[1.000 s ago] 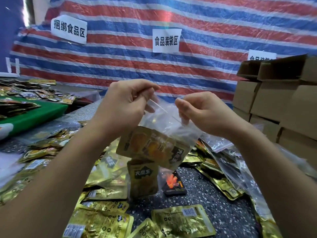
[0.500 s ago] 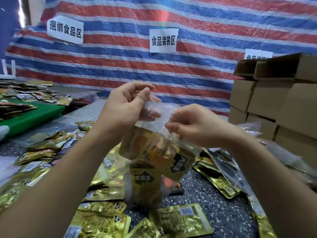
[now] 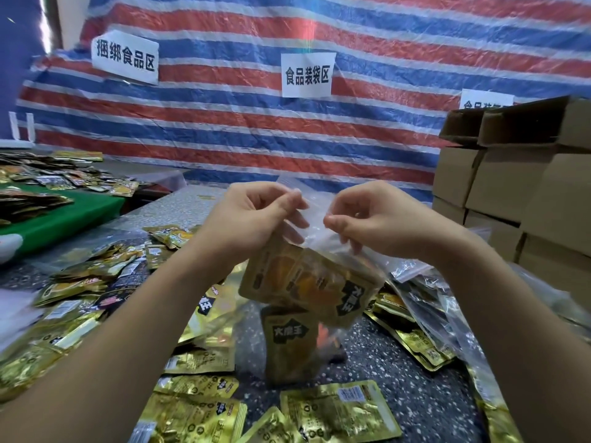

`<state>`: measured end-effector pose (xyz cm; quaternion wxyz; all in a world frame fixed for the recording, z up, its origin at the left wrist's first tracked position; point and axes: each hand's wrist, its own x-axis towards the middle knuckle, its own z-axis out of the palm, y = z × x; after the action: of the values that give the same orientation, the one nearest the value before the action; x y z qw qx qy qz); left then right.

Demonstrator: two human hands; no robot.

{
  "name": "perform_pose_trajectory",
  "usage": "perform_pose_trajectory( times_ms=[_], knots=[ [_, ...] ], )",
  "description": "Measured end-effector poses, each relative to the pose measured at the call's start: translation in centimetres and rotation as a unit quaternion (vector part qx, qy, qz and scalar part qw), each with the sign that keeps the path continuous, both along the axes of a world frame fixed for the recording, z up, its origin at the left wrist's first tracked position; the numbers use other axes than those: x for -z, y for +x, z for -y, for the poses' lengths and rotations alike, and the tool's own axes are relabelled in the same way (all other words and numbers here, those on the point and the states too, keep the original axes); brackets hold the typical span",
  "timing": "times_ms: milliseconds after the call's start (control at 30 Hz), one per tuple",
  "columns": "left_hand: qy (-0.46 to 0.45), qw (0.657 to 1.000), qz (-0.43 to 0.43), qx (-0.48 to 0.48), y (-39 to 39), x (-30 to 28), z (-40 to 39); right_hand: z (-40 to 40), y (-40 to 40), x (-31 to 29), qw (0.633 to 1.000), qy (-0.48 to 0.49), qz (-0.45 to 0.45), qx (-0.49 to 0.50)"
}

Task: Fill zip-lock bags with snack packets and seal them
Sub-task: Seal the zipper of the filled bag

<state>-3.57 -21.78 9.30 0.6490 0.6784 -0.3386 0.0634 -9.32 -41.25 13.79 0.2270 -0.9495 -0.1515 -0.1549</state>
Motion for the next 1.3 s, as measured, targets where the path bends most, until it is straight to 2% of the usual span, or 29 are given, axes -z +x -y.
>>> perform_pose_trajectory(
  times_ms=[100,233,333,533,667,933,1100,1300],
  knots=[
    [-0.025,0.999,0.024,-0.007,-0.3,-0.3,0.0,-0.8,-0.1,0.1,1.0,0.007,0.017,-0.014],
    [-0.008,0.998,0.066,-0.025,-0.7,-0.5,0.2,-2.1,-0.4,-0.1,0.995,0.057,0.076,-0.032],
    [-0.044,0.997,0.046,-0.031,-0.8,-0.8,0.0,-2.2,-0.6,-0.1,0.992,0.078,0.097,-0.016],
    [-0.059,0.991,0.106,-0.063,-1.3,-0.8,0.4,-2.9,-1.2,-0.1,0.991,0.077,0.113,-0.005],
    [-0.043,0.982,0.165,-0.084,-1.8,-0.9,0.7,-3.9,-1.5,-0.6,0.986,0.112,0.119,-0.016],
    [-0.03,0.965,0.224,-0.135,-2.5,-1.3,0.5,-4.7,-1.8,-0.6,0.98,0.152,0.13,-0.004],
    [-0.012,0.971,0.2,-0.132,-2.6,-1.6,0.4,-4.8,-2.0,-0.4,0.979,0.134,0.151,-0.001],
    [-0.008,0.958,0.241,-0.154,-2.5,-1.1,0.4,-4.8,-1.7,-0.1,0.981,0.097,0.165,0.011]
  ],
)
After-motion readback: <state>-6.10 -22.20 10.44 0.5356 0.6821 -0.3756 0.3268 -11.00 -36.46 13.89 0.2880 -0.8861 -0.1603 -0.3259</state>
